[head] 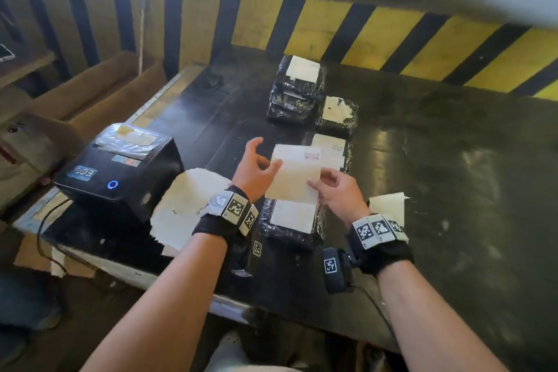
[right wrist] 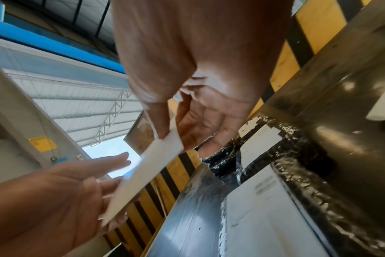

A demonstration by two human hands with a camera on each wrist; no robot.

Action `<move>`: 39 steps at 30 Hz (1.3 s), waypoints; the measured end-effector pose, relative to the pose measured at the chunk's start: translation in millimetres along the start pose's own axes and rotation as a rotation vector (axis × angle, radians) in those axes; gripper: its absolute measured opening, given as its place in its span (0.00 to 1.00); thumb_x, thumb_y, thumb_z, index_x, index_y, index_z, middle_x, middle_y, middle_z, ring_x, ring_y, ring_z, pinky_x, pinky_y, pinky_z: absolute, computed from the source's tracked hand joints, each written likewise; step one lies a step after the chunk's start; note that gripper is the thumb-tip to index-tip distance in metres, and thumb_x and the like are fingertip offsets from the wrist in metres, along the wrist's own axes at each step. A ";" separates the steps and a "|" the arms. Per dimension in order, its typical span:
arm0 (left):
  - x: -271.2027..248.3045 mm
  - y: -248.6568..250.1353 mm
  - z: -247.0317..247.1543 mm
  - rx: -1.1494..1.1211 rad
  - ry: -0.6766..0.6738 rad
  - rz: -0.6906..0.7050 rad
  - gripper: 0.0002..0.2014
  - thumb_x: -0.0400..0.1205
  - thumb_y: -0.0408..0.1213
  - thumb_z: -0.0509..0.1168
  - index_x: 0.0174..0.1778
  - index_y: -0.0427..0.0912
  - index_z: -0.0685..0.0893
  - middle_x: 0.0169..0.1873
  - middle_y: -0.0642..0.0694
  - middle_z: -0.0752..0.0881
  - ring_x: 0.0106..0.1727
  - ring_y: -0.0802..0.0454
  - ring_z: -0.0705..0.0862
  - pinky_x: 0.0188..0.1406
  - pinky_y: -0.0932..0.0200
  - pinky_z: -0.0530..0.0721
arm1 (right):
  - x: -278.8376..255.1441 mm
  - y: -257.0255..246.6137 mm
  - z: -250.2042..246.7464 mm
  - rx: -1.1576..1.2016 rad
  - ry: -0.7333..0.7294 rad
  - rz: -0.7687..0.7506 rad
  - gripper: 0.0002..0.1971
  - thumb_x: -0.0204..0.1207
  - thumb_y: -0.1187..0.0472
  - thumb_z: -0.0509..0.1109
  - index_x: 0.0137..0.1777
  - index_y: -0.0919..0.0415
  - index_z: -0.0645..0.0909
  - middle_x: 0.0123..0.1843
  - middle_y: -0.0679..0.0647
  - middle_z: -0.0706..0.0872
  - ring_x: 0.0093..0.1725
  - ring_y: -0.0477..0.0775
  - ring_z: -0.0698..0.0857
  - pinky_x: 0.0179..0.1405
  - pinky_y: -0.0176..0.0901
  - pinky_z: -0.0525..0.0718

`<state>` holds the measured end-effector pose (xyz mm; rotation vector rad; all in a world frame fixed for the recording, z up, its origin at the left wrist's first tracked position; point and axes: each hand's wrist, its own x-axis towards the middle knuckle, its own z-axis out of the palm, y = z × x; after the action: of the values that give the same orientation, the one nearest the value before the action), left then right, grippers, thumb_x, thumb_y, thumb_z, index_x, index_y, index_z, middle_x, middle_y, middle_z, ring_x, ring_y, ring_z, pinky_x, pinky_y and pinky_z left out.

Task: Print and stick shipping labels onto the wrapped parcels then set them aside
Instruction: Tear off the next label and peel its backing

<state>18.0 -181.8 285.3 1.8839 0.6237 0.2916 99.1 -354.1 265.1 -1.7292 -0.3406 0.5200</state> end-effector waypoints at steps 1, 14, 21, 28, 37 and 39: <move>-4.2 0.7 9.0 0.070 -0.006 0.043 0.34 0.82 0.42 0.68 0.81 0.51 0.58 0.55 0.44 0.78 0.47 0.50 0.81 0.45 0.58 0.84 | -1.6 3.9 -7.8 0.013 0.037 -0.007 0.11 0.77 0.63 0.75 0.57 0.57 0.81 0.54 0.53 0.88 0.53 0.53 0.88 0.49 0.47 0.90; -16.4 -9.8 66.5 0.431 -0.315 0.287 0.26 0.77 0.53 0.71 0.72 0.61 0.76 0.76 0.51 0.68 0.77 0.48 0.64 0.77 0.45 0.64 | 3.3 23.7 -34.3 0.081 0.193 0.047 0.13 0.79 0.59 0.72 0.60 0.63 0.86 0.54 0.56 0.90 0.53 0.53 0.88 0.55 0.43 0.86; -0.1 -21.2 62.5 0.317 -0.297 0.329 0.28 0.72 0.56 0.74 0.69 0.56 0.80 0.69 0.54 0.76 0.69 0.55 0.75 0.71 0.51 0.74 | 11.2 28.4 -17.3 0.128 0.226 0.113 0.03 0.79 0.55 0.72 0.47 0.50 0.88 0.52 0.57 0.91 0.51 0.53 0.87 0.55 0.47 0.86; 6.8 -29.7 59.4 0.251 -0.333 0.429 0.30 0.73 0.54 0.74 0.71 0.52 0.79 0.65 0.54 0.80 0.64 0.57 0.79 0.67 0.52 0.79 | 9.0 27.2 -2.6 0.182 0.253 0.129 0.07 0.80 0.57 0.71 0.52 0.57 0.88 0.52 0.56 0.90 0.54 0.54 0.87 0.57 0.46 0.86; 13.8 -29.1 60.3 0.143 -0.356 0.396 0.26 0.79 0.46 0.71 0.74 0.51 0.77 0.65 0.53 0.83 0.60 0.62 0.79 0.55 0.77 0.77 | 4.4 20.2 -11.8 0.360 0.144 0.182 0.15 0.85 0.57 0.60 0.61 0.60 0.87 0.57 0.62 0.90 0.58 0.59 0.87 0.60 0.51 0.85; 14.7 -28.8 60.6 0.128 -0.365 0.384 0.27 0.79 0.47 0.71 0.75 0.51 0.76 0.66 0.54 0.82 0.61 0.63 0.79 0.50 0.83 0.75 | 4.2 19.6 -14.8 0.337 0.108 0.188 0.14 0.85 0.58 0.61 0.62 0.60 0.86 0.58 0.62 0.89 0.60 0.59 0.87 0.61 0.52 0.85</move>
<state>50.9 -213.4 233.8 2.1075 0.0319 0.1475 109.3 -368.8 247.7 -1.4598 -0.0099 0.5811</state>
